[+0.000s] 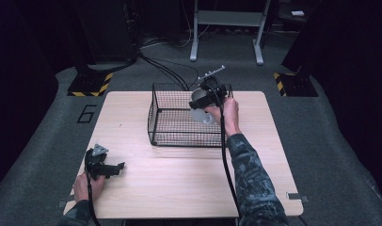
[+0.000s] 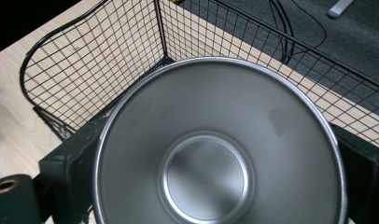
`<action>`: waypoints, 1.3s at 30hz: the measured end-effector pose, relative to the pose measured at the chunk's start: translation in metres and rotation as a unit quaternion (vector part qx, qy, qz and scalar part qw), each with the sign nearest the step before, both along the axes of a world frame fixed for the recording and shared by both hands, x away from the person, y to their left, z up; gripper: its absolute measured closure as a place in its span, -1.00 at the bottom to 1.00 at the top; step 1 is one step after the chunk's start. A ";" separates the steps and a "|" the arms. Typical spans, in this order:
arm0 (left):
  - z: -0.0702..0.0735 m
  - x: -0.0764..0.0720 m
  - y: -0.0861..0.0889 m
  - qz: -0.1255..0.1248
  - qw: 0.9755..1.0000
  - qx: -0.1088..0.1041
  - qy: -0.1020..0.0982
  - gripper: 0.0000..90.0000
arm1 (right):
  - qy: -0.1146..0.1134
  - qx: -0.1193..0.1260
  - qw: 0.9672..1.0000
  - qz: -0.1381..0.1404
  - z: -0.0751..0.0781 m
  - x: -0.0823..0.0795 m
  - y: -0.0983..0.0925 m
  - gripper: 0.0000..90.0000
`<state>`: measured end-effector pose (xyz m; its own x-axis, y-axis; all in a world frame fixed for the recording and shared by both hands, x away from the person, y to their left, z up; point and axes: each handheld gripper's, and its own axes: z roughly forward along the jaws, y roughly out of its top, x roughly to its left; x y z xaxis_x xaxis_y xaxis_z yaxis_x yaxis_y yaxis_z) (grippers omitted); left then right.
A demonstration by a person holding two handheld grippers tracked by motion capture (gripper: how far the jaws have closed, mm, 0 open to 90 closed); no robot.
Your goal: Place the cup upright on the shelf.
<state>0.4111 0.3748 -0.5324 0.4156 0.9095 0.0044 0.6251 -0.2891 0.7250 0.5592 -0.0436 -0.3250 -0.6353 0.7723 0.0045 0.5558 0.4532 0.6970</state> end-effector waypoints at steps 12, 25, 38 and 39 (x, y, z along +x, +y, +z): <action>0.000 0.000 0.000 0.000 1.000 0.000 0.000 -1.00 | 0.013 -0.001 1.000 -0.012 -0.009 0.022 0.009 -0.88; 0.000 0.000 0.000 0.000 1.000 0.000 0.000 -1.00 | 0.033 -0.003 0.999 -0.032 -0.025 0.042 0.015 -0.88; 0.000 0.000 0.000 0.000 1.000 0.000 0.000 -1.00 | 0.066 -0.007 0.997 -0.045 -0.057 0.054 0.025 -0.88; 0.000 0.000 0.000 0.000 1.000 0.000 0.000 -1.00 | 0.069 -0.005 0.996 -0.051 -0.060 0.054 0.026 -0.88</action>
